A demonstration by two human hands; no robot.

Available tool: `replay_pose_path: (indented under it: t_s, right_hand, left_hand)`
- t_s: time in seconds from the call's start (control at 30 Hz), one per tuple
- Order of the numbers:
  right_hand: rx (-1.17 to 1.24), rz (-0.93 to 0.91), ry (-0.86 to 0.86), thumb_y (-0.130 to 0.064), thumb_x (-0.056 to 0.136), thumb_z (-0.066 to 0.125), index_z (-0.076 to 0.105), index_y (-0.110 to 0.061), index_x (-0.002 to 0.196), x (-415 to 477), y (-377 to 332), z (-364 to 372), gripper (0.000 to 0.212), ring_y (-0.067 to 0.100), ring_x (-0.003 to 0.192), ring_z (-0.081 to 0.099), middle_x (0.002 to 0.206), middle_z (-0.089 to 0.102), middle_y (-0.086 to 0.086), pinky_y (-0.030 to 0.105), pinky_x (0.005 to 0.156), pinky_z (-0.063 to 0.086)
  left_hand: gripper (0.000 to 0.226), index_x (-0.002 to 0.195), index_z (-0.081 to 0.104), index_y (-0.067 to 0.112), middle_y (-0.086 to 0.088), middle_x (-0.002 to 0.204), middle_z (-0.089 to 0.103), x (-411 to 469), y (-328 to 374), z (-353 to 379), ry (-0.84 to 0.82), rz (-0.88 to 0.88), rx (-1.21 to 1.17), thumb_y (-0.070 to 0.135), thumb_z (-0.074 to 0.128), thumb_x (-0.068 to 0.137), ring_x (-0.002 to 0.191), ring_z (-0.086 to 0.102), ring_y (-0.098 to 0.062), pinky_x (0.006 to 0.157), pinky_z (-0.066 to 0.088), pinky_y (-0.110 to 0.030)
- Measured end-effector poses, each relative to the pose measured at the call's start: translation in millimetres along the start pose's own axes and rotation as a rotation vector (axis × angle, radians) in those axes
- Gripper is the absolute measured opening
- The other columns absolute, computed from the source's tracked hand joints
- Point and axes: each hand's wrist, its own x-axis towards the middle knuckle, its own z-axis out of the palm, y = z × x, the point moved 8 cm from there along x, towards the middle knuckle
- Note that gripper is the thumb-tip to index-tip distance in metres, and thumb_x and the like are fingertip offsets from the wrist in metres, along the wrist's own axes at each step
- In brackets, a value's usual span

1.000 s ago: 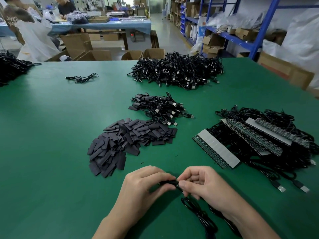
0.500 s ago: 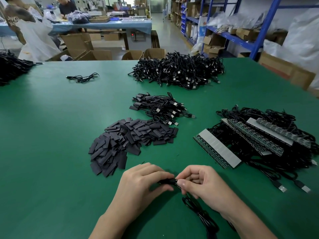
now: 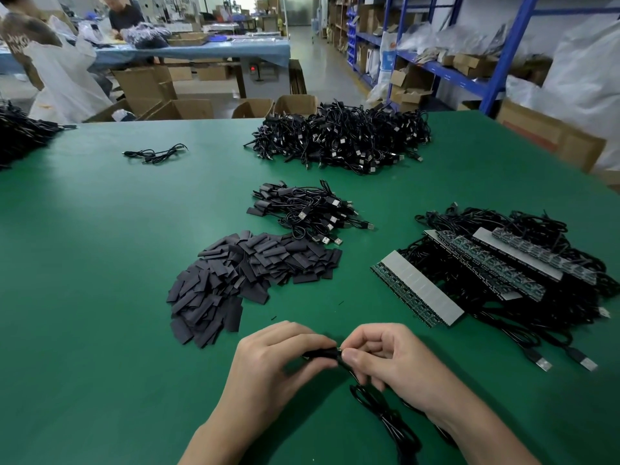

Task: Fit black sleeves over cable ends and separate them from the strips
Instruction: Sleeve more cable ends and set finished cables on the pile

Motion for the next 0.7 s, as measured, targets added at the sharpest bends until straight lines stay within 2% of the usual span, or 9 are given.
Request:
replay_pose_path:
  t_s: [0.17, 0.27, 0.33, 0.43, 0.5, 0.7]
  right_hand:
    - [0.018, -0.001, -0.010, -0.019, 0.094, 0.073, 0.076, -0.023, 0.085, 0, -1, 2, 0.011, 0.007, 0.062, 0.059, 0.067, 0.068, -0.001, 0.017, 0.055, 0.043]
    - [0.027, -0.009, 0.011, -0.021, 0.094, 0.074, 0.077, -0.025, 0.084, 1, -2, 2, 0.011, 0.008, 0.060, 0.057, 0.067, 0.069, 0.001, 0.018, 0.056, 0.043]
    - [0.052, -0.012, 0.034, -0.022, 0.094, 0.074, 0.077, -0.026, 0.084, 2, -2, 1, 0.012, 0.009, 0.055, 0.052, 0.067, 0.069, 0.002, 0.019, 0.054, 0.041]
    - [0.080, -0.020, 0.083, -0.021, 0.095, 0.073, 0.077, -0.025, 0.083, 3, -2, -4, 0.013, 0.009, 0.049, 0.047, 0.067, 0.070, 0.003, 0.018, 0.052, 0.040]
    - [0.097, -0.022, 0.098, -0.021, 0.096, 0.071, 0.077, -0.025, 0.083, 3, -1, -5, 0.015, 0.010, 0.048, 0.046, 0.067, 0.070, 0.004, 0.016, 0.052, 0.040]
    - [0.130, -0.026, 0.097, -0.023, 0.096, 0.072, 0.078, -0.023, 0.085, 5, 2, -2, 0.012, 0.010, 0.046, 0.046, 0.070, 0.073, 0.007, 0.016, 0.053, 0.041]
  left_hand:
    - [0.019, 0.097, 0.079, 0.021, 0.016, 0.095, 0.072, 0, 1, 1, -0.020, -0.004, -0.021, 0.038, 0.079, 0.090, 0.084, 0.067, -0.001, 0.072, 0.056, -0.024]
    - [0.020, 0.098, 0.080, 0.021, 0.016, 0.096, 0.072, 2, 1, 0, -0.017, -0.012, -0.012, 0.038, 0.080, 0.089, 0.085, 0.068, -0.002, 0.071, 0.057, -0.026]
    - [0.024, 0.102, 0.081, 0.021, 0.016, 0.098, 0.073, 2, 0, -3, 0.021, -0.048, 0.002, 0.041, 0.078, 0.088, 0.087, 0.069, -0.003, 0.073, 0.058, -0.027]
    - [0.031, 0.107, 0.080, 0.021, 0.013, 0.098, 0.073, 1, -6, -17, 0.157, -0.147, 0.022, 0.041, 0.081, 0.083, 0.088, 0.068, -0.002, 0.079, 0.055, -0.021]
    - [0.027, 0.104, 0.081, 0.021, 0.013, 0.095, 0.073, 0, -9, -23, 0.219, -0.185, 0.036, 0.036, 0.081, 0.082, 0.084, 0.068, -0.002, 0.078, 0.054, -0.019]
    - [0.025, 0.106, 0.082, 0.018, 0.011, 0.094, 0.075, -1, -5, -21, 0.237, -0.160, 0.088, 0.027, 0.078, 0.082, 0.084, 0.069, -0.001, 0.074, 0.057, -0.023]
